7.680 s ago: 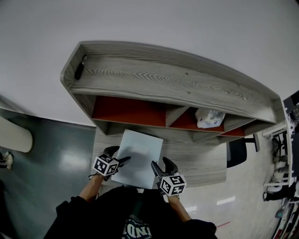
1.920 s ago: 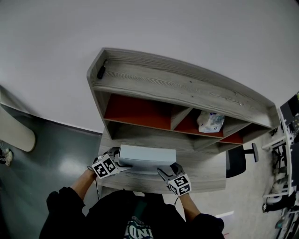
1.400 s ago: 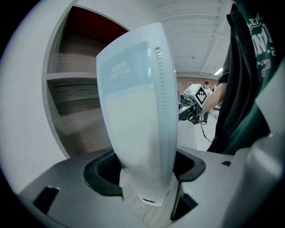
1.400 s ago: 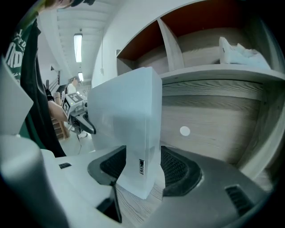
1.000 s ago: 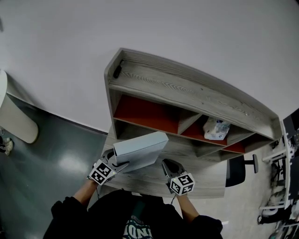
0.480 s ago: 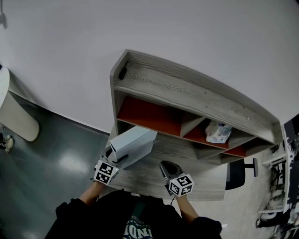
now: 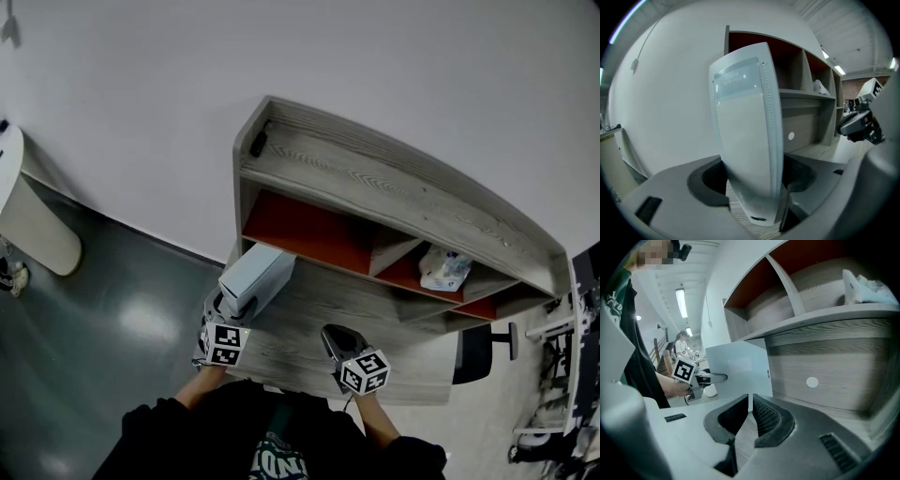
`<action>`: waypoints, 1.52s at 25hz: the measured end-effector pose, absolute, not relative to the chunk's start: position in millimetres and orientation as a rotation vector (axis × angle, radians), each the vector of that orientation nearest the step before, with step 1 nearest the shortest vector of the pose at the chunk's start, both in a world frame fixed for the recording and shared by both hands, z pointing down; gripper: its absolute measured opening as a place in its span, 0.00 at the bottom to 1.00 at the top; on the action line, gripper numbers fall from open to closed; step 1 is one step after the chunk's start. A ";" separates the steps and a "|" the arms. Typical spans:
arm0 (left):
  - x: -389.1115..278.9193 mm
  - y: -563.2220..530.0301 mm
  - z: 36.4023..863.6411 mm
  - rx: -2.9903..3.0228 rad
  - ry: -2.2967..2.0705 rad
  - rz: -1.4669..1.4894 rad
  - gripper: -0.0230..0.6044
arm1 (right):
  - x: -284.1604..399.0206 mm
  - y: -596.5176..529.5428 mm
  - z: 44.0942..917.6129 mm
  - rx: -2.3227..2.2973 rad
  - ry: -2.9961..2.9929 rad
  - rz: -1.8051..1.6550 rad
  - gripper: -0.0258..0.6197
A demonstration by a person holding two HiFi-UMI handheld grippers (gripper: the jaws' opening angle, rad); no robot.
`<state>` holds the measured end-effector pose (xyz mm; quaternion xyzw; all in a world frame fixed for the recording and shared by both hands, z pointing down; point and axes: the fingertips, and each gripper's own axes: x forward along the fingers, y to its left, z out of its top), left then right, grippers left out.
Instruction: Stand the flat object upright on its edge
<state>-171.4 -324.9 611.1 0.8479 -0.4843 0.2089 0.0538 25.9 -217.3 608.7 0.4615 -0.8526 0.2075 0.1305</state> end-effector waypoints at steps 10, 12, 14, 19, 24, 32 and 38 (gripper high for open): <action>-181.2 -326.9 612.4 2.377 -1.770 0.600 0.53 | 22.6 -210.6 612.5 1.307 -2.463 0.621 0.12; -183.5 -327.4 613.2 2.314 -1.817 0.570 0.53 | 23.9 -208.6 613.1 1.304 -2.459 0.625 0.12; -182.0 -327.6 614.3 2.273 -1.844 0.557 0.53 | 26.1 -206.3 614.5 1.303 -2.451 0.632 0.12; -180.8 -327.1 614.9 2.220 -1.898 0.552 0.53 | 30.4 -200.3 615.2 1.310 -2.438 0.645 0.12; -175.9 -328.7 619.4 2.158 -1.934 0.531 0.53 | 38.0 -197.2 616.9 1.328 -2.424 0.662 0.12; -175.5 -333.6 624.1 2.106 -2.002 0.505 0.55 | 49.1 -193.5 621.6 1.350 -2.398 0.694 0.12; -168.8 -336.7 625.7 2.183 -1.931 0.487 0.58 | 46.8 -198.6 623.2 1.351 -2.406 0.703 0.12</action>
